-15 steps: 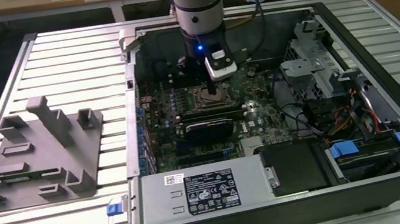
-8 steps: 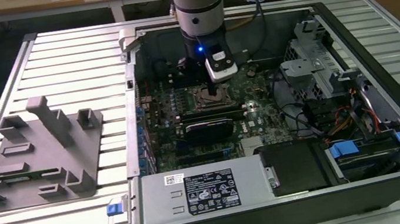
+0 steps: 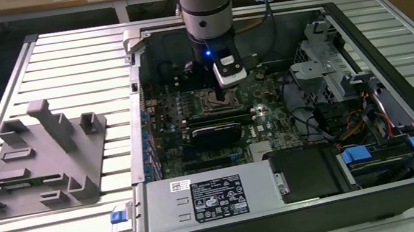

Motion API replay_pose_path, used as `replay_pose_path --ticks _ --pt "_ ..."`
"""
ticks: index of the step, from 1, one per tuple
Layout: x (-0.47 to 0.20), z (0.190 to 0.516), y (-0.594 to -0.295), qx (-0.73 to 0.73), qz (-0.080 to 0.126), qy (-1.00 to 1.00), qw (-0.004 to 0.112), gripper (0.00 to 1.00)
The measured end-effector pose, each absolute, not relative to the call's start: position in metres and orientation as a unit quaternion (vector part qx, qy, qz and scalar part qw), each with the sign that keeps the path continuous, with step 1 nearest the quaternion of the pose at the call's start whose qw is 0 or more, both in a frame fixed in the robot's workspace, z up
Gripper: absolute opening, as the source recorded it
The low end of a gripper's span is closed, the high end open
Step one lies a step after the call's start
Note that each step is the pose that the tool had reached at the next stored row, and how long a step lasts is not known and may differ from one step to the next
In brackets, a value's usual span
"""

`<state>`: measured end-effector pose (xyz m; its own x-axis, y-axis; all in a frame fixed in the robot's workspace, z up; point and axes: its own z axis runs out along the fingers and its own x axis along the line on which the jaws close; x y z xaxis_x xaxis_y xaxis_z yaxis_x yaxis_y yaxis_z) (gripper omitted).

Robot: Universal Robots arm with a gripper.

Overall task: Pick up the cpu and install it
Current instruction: 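Install the second cpu locking lever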

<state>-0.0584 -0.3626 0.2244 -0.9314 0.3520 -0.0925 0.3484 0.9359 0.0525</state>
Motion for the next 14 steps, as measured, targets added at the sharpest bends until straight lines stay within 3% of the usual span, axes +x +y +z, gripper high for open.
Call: replay_pose_path --ticks 14 --pt "-0.0569 0.2297 -0.3663 0.178 0.018 0.983 0.050 0.11"
